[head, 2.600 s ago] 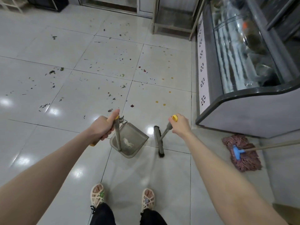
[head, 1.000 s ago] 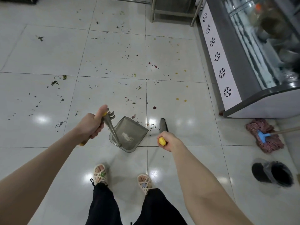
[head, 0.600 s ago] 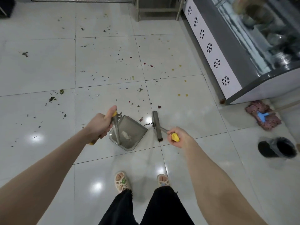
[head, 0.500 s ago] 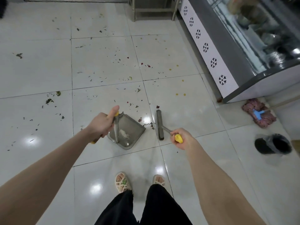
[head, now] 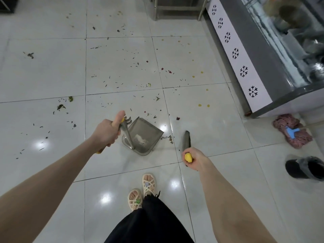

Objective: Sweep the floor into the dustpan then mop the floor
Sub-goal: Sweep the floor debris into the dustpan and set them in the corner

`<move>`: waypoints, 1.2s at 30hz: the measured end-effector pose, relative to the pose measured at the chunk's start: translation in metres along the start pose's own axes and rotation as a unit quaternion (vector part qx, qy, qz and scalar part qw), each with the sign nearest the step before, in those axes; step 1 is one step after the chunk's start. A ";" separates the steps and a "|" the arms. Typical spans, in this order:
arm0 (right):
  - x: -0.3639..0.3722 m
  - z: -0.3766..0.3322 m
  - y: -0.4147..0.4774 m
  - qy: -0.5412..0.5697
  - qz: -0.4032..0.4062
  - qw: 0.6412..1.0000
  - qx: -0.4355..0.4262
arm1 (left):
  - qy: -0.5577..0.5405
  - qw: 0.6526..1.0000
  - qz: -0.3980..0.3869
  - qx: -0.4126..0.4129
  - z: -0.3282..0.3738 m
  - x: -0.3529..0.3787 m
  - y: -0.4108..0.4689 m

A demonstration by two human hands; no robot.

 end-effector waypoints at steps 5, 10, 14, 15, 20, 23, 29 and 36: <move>0.058 -0.010 0.006 0.019 -0.042 0.999 0.008 | -0.018 1.000 0.010 -0.020 0.004 -0.018 0.013; 0.084 -0.042 0.009 0.065 -0.069 0.995 0.003 | -0.021 0.999 0.021 -0.031 0.006 -0.026 0.024; 0.069 -0.063 0.007 0.123 -0.081 0.989 0.014 | -0.015 0.999 0.025 -0.032 0.013 -0.028 0.029; 0.060 -0.067 0.007 0.126 -0.081 0.989 0.017 | -0.013 0.999 0.026 -0.028 0.016 -0.028 0.030; 0.036 -0.087 0.003 0.094 -0.080 0.992 0.019 | -0.012 0.999 0.032 -0.022 0.025 -0.032 0.034; 0.030 -0.093 0.004 0.051 -0.053 0.997 -0.004 | -0.028 0.999 0.036 -0.019 0.026 -0.035 0.034; 0.033 -0.088 0.013 0.004 -0.005 0.999 -0.036 | -0.055 0.997 0.051 -0.028 0.015 -0.042 0.035; 0.085 -0.051 0.017 -0.010 -0.048 0.999 0.009 | -0.079 0.994 0.066 -0.044 -0.001 -0.054 0.041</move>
Point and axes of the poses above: each hand's wrist, its own y-axis towards the middle knuckle, its own x-axis out of the palm, z = x × y, the point moved 10 cm from there along y, towards the middle knuckle, and after that the axes turned 14 degrees about -x, right-handed, at the moved point
